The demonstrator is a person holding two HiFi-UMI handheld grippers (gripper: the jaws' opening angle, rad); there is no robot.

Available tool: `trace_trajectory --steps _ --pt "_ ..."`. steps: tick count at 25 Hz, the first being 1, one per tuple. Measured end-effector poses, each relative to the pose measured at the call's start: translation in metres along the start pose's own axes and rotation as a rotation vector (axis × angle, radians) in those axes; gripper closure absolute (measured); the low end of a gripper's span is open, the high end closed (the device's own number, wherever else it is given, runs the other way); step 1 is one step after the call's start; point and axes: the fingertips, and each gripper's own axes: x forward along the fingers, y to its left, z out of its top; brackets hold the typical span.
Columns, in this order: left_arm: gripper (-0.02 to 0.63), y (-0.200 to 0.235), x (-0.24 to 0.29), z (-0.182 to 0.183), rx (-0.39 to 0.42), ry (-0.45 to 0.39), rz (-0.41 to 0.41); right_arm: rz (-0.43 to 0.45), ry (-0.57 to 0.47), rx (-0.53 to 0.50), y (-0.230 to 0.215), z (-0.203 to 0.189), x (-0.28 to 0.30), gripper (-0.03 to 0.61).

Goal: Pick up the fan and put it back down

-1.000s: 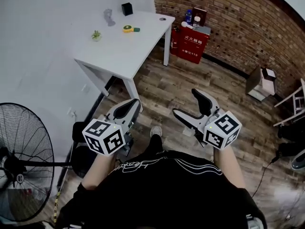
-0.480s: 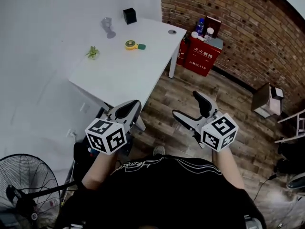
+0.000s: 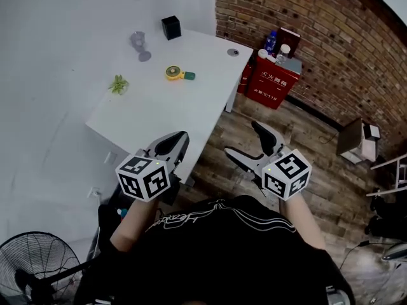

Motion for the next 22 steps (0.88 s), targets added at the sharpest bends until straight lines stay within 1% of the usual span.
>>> trace_trajectory --steps 5,11,16,22 --pt "0.578 0.021 0.007 -0.003 -0.025 -0.004 0.032 0.025 0.021 -0.012 -0.014 -0.001 0.025 0.149" --pt "0.578 0.052 0.021 0.004 -0.052 -0.022 0.1 0.101 0.047 -0.03 -0.031 0.002 0.068 0.149" --pt "0.578 0.085 0.037 0.017 -0.079 -0.037 0.176 0.171 0.091 -0.045 -0.059 0.003 0.117 0.149" --pt "0.578 0.13 0.056 0.022 -0.156 -0.05 0.279 0.241 0.17 -0.084 -0.094 0.004 0.187 0.149"
